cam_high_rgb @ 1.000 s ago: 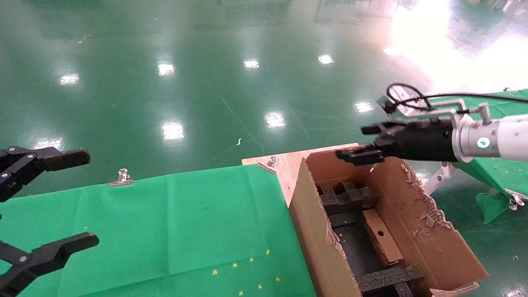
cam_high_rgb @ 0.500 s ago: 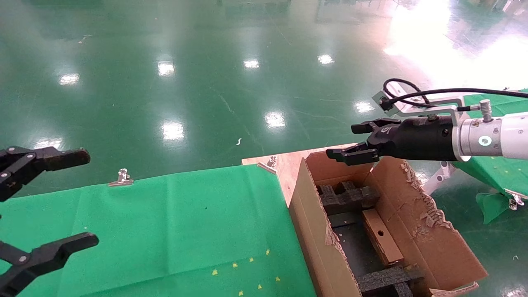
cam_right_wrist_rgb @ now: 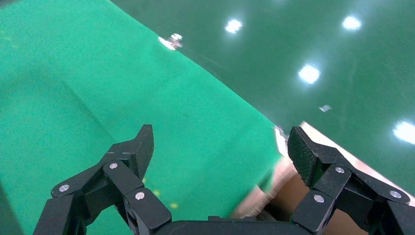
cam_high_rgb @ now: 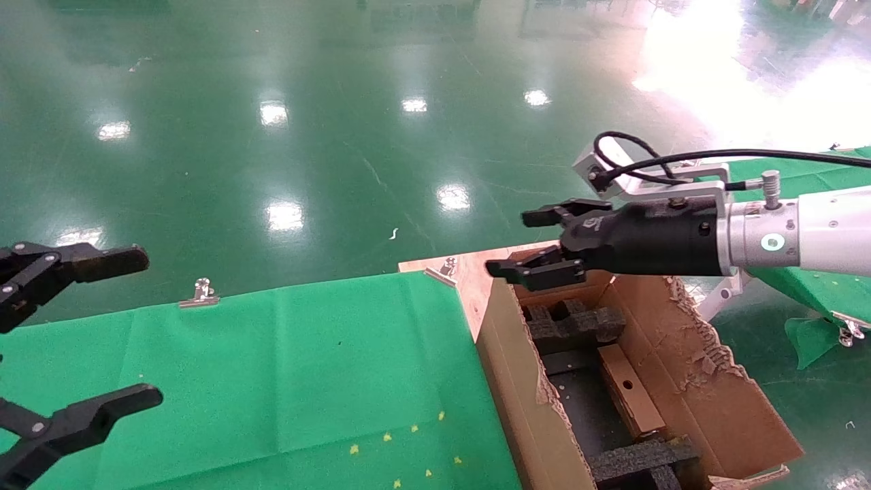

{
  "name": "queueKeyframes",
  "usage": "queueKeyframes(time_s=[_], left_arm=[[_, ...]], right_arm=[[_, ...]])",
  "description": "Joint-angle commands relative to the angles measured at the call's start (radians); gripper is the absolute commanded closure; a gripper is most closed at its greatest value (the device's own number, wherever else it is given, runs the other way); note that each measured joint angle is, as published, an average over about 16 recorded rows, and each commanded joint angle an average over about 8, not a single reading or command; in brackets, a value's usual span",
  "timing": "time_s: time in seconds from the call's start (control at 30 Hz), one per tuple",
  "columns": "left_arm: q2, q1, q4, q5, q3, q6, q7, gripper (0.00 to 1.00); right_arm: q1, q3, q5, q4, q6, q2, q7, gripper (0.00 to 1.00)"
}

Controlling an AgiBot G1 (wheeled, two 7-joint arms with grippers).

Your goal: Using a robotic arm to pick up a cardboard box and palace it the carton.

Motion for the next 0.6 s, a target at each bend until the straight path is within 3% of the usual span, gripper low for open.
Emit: queueKeyframes(time_s=[0.03, 0.6], left_arm=[[0.0, 0.0, 0.0, 0.0, 0.0, 0.0, 0.0, 0.0], [0.0, 0.0, 0.0, 0.0, 0.0, 0.0, 0.0, 0.0]], right_arm=[[-0.022, 0.032, 0.009, 0.009, -0.018, -0.007, -0.012, 0.0], [-0.212, 0.314, 0.09, 0.085, -0.17, -0.063, -0.114, 0.0]])
